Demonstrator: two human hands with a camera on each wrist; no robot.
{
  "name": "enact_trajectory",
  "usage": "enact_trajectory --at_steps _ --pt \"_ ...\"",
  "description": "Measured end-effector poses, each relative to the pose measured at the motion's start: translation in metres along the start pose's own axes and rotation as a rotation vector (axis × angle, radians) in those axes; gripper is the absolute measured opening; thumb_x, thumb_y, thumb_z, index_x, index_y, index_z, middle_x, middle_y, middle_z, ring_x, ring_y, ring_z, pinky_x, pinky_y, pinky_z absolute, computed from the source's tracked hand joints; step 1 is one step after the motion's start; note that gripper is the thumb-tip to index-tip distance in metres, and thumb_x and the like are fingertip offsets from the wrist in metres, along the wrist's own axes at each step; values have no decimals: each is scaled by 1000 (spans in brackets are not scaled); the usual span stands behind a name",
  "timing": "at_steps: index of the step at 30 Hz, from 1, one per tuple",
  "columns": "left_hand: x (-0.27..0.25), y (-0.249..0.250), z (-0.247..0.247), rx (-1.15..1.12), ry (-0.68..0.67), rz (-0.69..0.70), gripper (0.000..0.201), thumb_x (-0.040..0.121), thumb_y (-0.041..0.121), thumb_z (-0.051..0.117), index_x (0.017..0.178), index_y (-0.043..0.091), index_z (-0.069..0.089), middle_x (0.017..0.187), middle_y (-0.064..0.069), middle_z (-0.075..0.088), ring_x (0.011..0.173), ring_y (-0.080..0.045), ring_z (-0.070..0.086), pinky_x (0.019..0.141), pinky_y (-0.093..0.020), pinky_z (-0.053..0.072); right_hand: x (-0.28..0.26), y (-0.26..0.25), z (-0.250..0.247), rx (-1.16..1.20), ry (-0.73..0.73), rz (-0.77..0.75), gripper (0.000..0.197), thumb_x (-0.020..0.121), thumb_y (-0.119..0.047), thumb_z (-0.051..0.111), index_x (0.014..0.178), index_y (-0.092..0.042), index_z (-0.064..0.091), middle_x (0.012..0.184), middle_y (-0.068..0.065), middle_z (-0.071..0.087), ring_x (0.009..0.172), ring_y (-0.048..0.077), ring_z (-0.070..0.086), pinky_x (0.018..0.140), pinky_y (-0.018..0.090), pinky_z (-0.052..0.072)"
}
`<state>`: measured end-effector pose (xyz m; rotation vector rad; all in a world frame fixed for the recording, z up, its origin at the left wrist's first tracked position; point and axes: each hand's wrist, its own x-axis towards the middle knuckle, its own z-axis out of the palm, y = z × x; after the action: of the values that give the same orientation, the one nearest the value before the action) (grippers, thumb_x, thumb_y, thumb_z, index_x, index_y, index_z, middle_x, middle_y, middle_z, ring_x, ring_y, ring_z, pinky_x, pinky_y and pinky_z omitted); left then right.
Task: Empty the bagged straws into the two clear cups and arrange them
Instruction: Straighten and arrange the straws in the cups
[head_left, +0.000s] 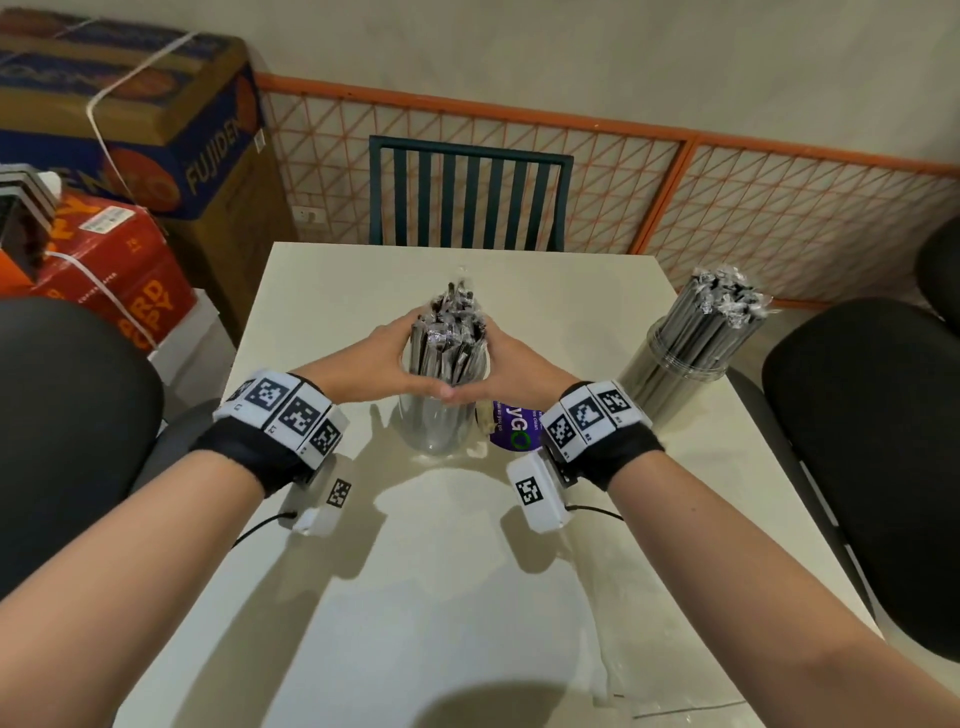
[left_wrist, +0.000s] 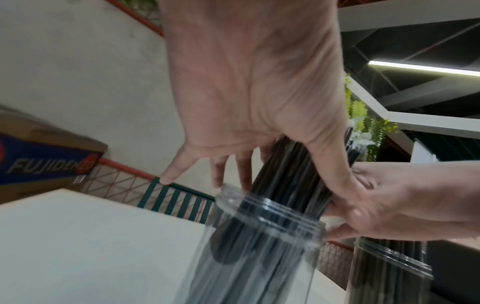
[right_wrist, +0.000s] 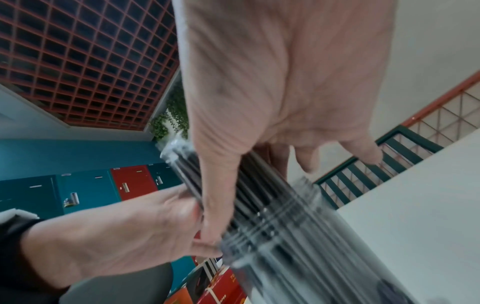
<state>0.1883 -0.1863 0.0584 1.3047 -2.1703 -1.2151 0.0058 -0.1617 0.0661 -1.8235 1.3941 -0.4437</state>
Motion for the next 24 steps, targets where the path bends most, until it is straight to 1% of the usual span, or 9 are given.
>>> enact_trajectory --at_steps 5,8,10,12,14,16,17,21,24 --pt "1 11 -1 88 207 21 61 82 36 65 137 23 40 134 -2 55 124 -21 48 107 -51 34 4 -8 3 29 189 -17 60 85 -27 66 137 -13 38 125 10 61 113 22 59 91 28 47" --pt "1 20 -7 99 229 56 57 84 33 63 136 22 41 133 -2 55 124 -23 48 106 -52 33 4 -17 -11 54 184 -62 63 84 -24 67 138 -14 36 127 6 59 111 14 55 91 25 44" --pt "0 18 -6 116 183 43 64 81 35 67 138 24 38 135 -2 54 126 -23 46 107 -54 31 3 -16 -14 19 114 -57 72 80 -21 72 139 -14 33 131 7 56 116 17 53 91 24 40" --pt "-3 14 0 88 123 29 76 74 34 73 140 24 35 136 1 52 126 -18 45 109 -47 31 2 -9 -10 -42 28 -29 81 75 -22 77 141 -14 31 136 7 52 123 20 50 95 24 37" --pt "-6 11 3 13 98 21 84 70 25 78 141 22 33 132 8 49 119 -7 42 103 -22 32 1 -4 -5 -44 13 -20 86 73 -22 79 142 -14 29 140 6 49 126 17 46 100 24 35" --pt "-6 9 2 -51 92 17 88 69 18 79 142 21 29 125 14 42 115 0 37 87 -1 29 0 -2 -2 3 38 -26 87 72 -19 79 142 -14 28 141 4 47 123 11 44 102 24 34" --pt "-5 7 0 -68 89 16 91 69 17 79 143 21 28 125 15 40 116 1 35 87 0 27 0 -3 -1 20 52 -28 87 72 -19 79 142 -14 28 141 4 47 120 9 43 100 23 33" --pt "2 2 -8 -108 64 25 98 68 20 80 146 22 21 145 7 35 126 0 30 102 -16 22 1 -3 3 50 116 -38 87 71 -20 80 141 -14 29 137 5 50 117 9 47 92 18 33" --pt "8 5 -8 -144 41 42 100 69 15 79 147 24 17 147 4 33 126 -1 31 101 -15 25 6 -3 9 40 184 -35 86 69 -22 81 139 -14 32 134 10 51 122 20 48 94 24 38"
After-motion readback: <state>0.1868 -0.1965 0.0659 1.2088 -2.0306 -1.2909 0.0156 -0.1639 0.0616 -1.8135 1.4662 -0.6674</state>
